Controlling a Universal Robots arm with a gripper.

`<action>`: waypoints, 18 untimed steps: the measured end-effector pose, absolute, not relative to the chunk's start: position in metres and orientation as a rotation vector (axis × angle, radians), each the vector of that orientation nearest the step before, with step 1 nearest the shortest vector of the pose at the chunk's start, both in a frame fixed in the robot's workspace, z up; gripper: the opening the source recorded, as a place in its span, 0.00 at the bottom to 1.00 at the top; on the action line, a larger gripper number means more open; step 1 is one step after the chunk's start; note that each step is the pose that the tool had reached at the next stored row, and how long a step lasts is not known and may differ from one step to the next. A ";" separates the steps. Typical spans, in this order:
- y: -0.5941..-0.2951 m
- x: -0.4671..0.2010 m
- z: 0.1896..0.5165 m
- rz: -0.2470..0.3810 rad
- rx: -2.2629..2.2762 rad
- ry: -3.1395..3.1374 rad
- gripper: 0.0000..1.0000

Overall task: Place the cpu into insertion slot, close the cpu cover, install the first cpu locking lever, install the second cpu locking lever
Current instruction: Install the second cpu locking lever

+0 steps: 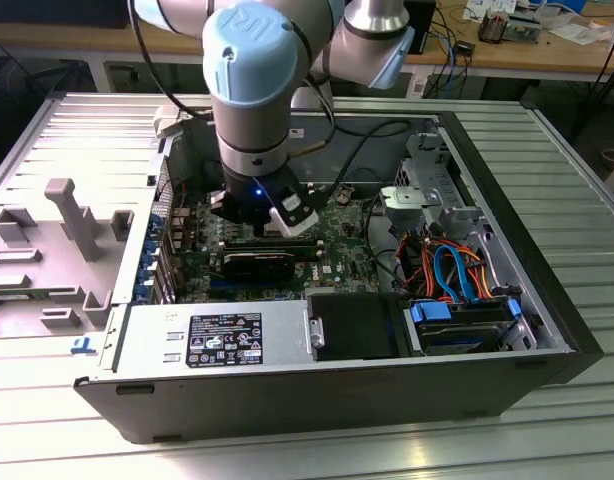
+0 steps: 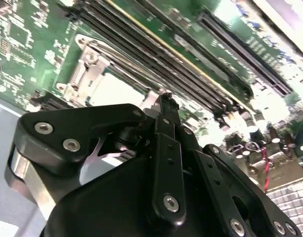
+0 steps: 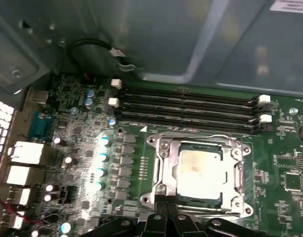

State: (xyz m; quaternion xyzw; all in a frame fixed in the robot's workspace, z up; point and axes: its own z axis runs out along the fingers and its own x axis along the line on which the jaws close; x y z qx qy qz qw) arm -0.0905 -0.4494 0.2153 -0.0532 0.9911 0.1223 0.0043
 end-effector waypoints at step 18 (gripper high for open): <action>-0.406 -0.062 0.222 0.135 -0.163 3.156 0.11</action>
